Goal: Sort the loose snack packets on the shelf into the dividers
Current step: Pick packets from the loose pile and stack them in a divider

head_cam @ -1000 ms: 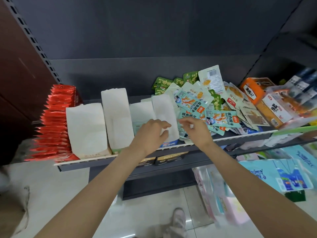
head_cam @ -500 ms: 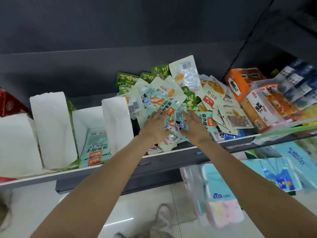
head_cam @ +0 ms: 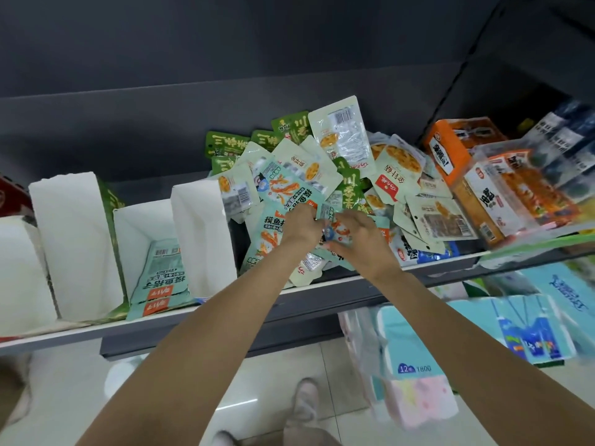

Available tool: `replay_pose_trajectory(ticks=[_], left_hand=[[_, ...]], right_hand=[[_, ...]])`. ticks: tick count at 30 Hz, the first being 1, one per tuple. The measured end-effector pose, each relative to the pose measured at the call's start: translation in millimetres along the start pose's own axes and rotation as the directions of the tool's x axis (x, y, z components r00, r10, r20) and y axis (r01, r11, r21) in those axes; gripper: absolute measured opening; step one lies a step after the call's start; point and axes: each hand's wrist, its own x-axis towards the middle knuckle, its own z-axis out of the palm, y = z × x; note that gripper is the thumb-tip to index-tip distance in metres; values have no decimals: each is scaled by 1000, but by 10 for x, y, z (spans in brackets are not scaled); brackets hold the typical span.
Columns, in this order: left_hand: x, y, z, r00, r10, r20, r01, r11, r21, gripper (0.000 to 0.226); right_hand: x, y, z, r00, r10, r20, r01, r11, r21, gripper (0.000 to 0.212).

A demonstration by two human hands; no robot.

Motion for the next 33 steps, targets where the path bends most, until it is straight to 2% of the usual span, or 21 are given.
replay_pose_trajectory(ticks=[3,6,8,10,12,13,14,15,16,19,22,23,25,27,29,31,33], left_hand=[[-132,-46,-198,997,23,-75,-30,995,-96,37],[-332,-212,-514,988,69,-140,-98,972,-213,27],[-464,-341,-746,982,72,-177,-124,945,-304,22],[-594,-476,-957,975,41,-219,-127,912,-391,17],[-738,-613,-1168,961,-5,-277,-120,895,-430,13],[-811,-692,-1267,950,-25,-310,-111,904,-414,12],[-868,-790,-1360,937,-41,-347,-97,924,-371,12],[-932,-895,-1449,925,-53,-377,-70,950,-304,15],[-998,-1007,-1536,913,-58,-403,-37,974,-224,19],[-1233,-1364,-1741,874,-35,-484,38,999,-4,26],[-1424,-1727,-1875,816,64,-575,42,985,169,29],[-1467,-1828,-1907,817,67,-573,47,982,181,31],[-1496,-1985,-1946,863,24,-504,45,991,123,33],[-1491,-2075,-1960,926,-3,-379,27,998,59,33],[-1470,-2118,-1959,964,2,-265,1,1000,12,33],[-1453,-2144,-1940,981,12,-192,-17,1000,-22,35],[-1437,-2171,-1905,987,8,-160,-18,998,-62,37]], right_hand=[[-27,-88,-153,1000,-8,-10,10,984,177,61],[-39,-316,-265,988,155,-19,-131,885,447,53],[-15,-569,-263,974,226,2,-183,787,588,70],[33,-796,-222,954,298,25,-219,639,737,85],[34,-1037,-238,919,374,121,-293,448,845,68],[18,-1151,-244,926,351,138,-289,424,858,48],[-17,-1253,-230,939,316,137,-277,459,844,27],[-47,-1365,-210,952,280,125,-255,493,832,15],[-68,-1486,-175,964,249,92,-215,528,821,15],[-113,-1884,-40,992,122,-30,-64,696,715,26],[-166,-2241,117,984,-40,-175,121,867,484,38],[-198,-2339,173,970,-101,-223,181,910,373,35],[-270,-2497,297,932,-261,-251,292,952,96,15],[-314,-2584,441,885,-423,-193,383,899,-213,3],[-351,-2629,572,867,-496,-54,427,794,-432,17],[-368,-2638,703,873,-476,109,462,733,-500,25],[-386,-2616,845,910,-350,222,414,790,-453,32]])
